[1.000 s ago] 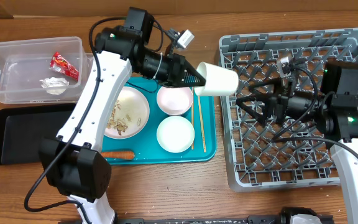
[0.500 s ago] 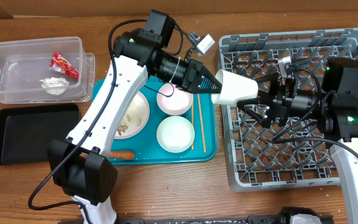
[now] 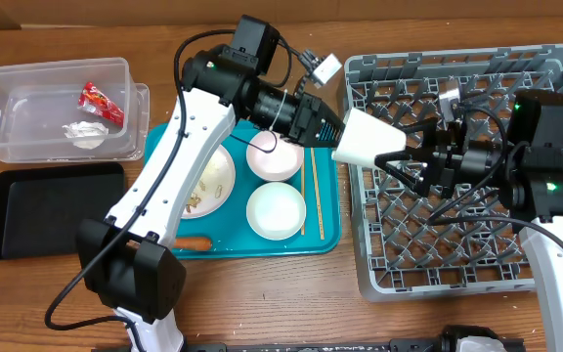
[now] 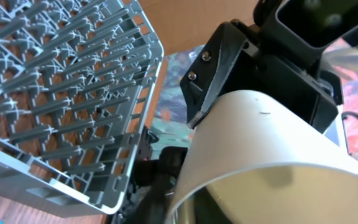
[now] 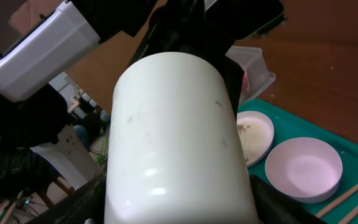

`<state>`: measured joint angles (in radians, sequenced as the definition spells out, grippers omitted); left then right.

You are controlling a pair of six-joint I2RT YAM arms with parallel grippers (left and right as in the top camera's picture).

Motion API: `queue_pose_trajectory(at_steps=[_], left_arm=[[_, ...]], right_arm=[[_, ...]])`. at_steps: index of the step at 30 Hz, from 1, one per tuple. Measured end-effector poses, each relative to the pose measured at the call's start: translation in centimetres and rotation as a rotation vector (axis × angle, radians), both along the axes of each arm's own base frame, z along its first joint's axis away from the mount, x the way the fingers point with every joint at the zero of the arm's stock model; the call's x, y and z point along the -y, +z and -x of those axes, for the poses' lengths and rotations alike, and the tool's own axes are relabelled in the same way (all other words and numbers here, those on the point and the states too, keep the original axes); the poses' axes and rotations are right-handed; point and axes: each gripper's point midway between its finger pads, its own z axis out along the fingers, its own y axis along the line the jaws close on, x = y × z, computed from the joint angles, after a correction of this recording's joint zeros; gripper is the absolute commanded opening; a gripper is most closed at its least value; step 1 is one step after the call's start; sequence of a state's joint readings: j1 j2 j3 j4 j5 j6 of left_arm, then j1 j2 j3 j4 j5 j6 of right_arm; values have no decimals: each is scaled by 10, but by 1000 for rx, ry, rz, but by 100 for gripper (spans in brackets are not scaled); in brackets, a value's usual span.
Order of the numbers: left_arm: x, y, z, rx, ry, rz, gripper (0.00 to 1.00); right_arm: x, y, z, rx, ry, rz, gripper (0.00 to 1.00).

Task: Sort waste into correct bins and load items into the dishwasher
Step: 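Pass the white cup from the left gripper to the right gripper, then lower the white cup into the rack's right side with the right gripper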

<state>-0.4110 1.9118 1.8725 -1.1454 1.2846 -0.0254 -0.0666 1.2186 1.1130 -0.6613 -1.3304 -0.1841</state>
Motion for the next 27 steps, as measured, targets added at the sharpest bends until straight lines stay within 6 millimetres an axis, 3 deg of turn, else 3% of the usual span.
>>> queue_pose_trajectory(at_steps=[3,7,12,16,19,23,25,26,27], left_arm=[[0,-7,1,-11,11,-44,42],[-8,-27,1,-32,49,-170,42],[-38,-63,-11,-57,158,-414,44],[-86,-89,-32,-71,302,-630,44],[-133,-96,-47,-60,443,-786,43],[-200,-78,-54,-13,669,-962,44],[-226,-64,-52,15,770,-1016,44],[-236,-57,-50,27,817,-1037,44],[-245,-50,-47,37,855,-1054,44]], right_arm=[[2,-4,-4,-6,-26,23,47],[7,-18,-12,-46,-97,85,42],[26,-53,-27,-162,-268,238,38],[56,-78,-33,-296,-443,376,38],[88,-78,-35,-375,-595,458,38],[146,-61,-36,-450,-860,534,38],[174,-55,-34,-481,-984,556,38],[200,-56,-29,-522,-1087,573,38],[203,-57,-28,-529,-1102,575,38]])
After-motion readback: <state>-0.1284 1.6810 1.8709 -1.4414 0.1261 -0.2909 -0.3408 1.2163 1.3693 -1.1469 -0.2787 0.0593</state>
